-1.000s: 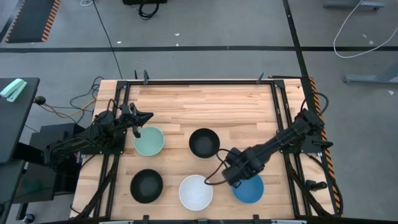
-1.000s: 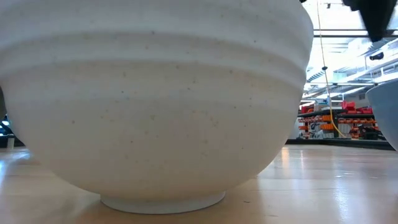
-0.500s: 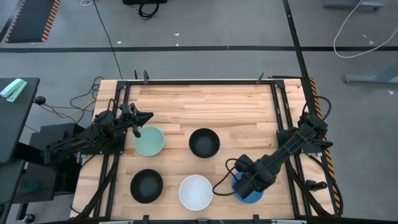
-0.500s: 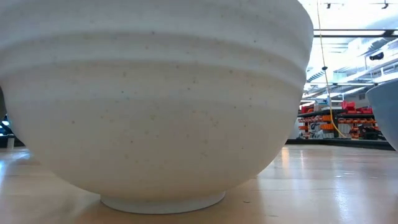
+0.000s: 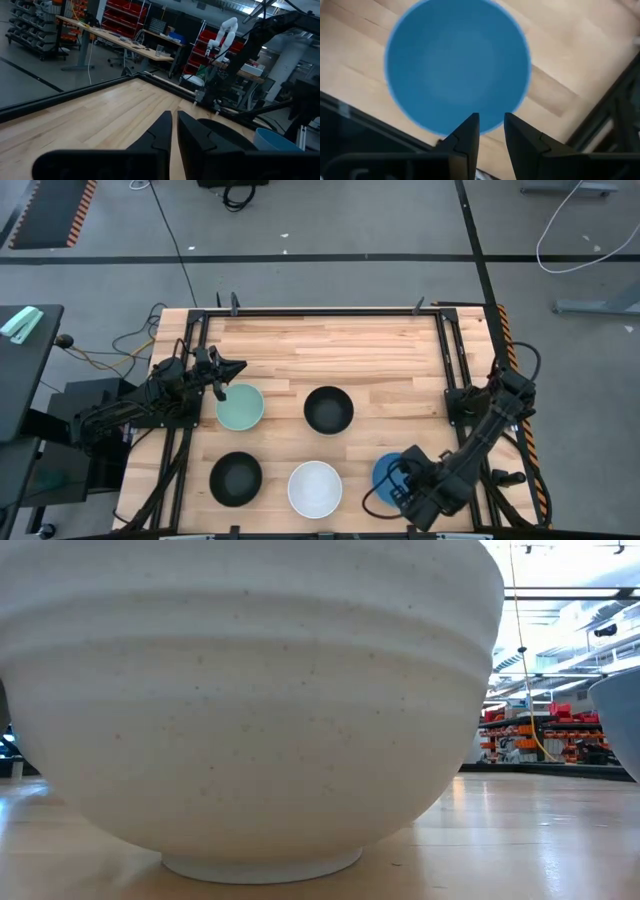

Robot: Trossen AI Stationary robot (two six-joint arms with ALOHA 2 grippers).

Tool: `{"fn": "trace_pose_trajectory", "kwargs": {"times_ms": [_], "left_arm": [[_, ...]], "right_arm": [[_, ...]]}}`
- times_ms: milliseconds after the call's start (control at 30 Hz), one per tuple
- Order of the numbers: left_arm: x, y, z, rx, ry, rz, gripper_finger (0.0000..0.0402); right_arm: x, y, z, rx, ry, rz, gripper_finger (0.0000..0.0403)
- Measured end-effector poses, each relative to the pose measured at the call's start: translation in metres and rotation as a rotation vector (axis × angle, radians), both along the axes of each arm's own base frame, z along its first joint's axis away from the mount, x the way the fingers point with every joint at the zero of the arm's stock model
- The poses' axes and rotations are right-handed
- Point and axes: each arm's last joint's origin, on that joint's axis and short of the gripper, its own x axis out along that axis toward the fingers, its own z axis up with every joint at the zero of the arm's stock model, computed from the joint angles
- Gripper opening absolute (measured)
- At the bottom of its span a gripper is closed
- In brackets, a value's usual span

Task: Nest bowls inside each other
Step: Stack the blue bowl on top of the right black bowl

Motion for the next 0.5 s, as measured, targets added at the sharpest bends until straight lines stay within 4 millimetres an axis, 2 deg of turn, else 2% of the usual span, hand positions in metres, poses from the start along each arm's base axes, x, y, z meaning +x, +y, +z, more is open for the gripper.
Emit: {"fn": "trace_pose_trajectory", "kwargs": {"times_ms": [133, 367, 500], "left_arm": [[0.0, 0.0, 0.0, 0.0, 0.001, 0.0, 0.0028], [0.0, 0.0, 0.0, 0.002, -0.004, -0.001, 0.0025], [0.0, 0.0, 0.001, 0.004, -0.007, -0.001, 0.0031]], "right_arm": [[-0.004, 0.008, -0.006, 0.012, -0.05, -0.024, 0.0098], [-0.01, 0.009, -0.048, 0.06, 0.0, -0.002, 0.0098], [-0.016, 0.002, -0.05, 0.055, 0.016, -0.021, 0.0098]]}}
